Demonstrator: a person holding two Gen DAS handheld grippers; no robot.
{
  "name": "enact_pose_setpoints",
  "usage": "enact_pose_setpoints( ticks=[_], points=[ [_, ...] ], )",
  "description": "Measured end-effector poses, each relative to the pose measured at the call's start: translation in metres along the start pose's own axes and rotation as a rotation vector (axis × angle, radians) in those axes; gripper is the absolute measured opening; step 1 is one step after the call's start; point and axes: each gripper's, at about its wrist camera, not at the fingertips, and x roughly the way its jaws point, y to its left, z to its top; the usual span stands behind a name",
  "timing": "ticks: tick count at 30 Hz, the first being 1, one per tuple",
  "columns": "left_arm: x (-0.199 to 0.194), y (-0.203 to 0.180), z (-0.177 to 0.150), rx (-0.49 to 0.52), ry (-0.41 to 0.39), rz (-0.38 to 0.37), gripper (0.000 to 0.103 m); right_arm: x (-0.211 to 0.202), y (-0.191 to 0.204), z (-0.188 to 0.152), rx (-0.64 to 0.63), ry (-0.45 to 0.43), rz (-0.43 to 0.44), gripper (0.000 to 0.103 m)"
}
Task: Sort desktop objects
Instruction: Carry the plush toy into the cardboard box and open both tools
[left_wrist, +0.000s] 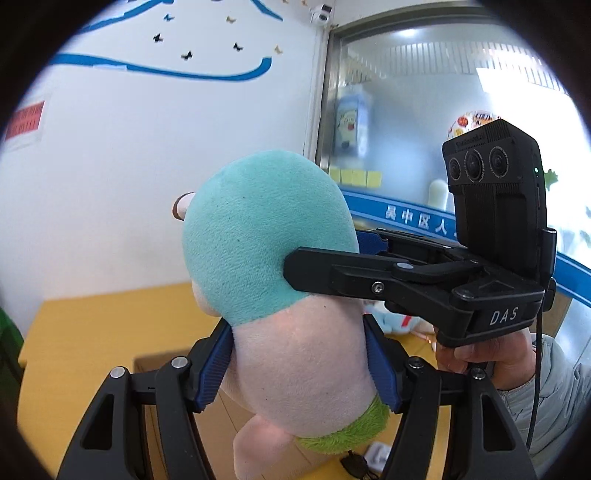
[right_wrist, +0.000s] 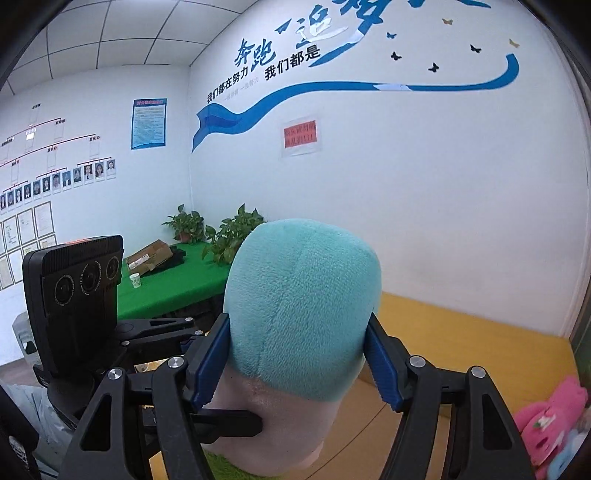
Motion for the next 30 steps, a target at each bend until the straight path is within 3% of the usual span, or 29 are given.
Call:
enact_pose_setpoints(
  ticks=[8, 13, 16, 21, 30],
  points=[
    [0.023, 0.032, 0.106, 0.049, -0.041, 0.023, 0.067, 0.009, -0.038, 0.107, -0.043, -0.053, 0.007, 0.067],
    [0.059, 0.066, 0.126, -0.018, -0.016, 0.037, 0.067, 0.048, -0.07, 0.134, -0.021, -0.048, 0.017, 0.067],
    [0.081, 0.08, 0.106, -0.054, 0.032, 0.048, 0.067, 0.082, -0.086, 0.117, 0.01, -0.009, 0.036, 0.067],
    [0.12, 0.108, 0.06, -0.12, 0.134, 0.064, 0.067, 0.138, -0.113, 0.061, 0.083, 0.084, 0.062, 0.067],
    [0.178, 0.16, -0.036, -0.278, 0.341, 0.101, 0.067, 0.244, -0.153, -0.06, 0.29, 0.226, 0.154, 0.067]
  ],
)
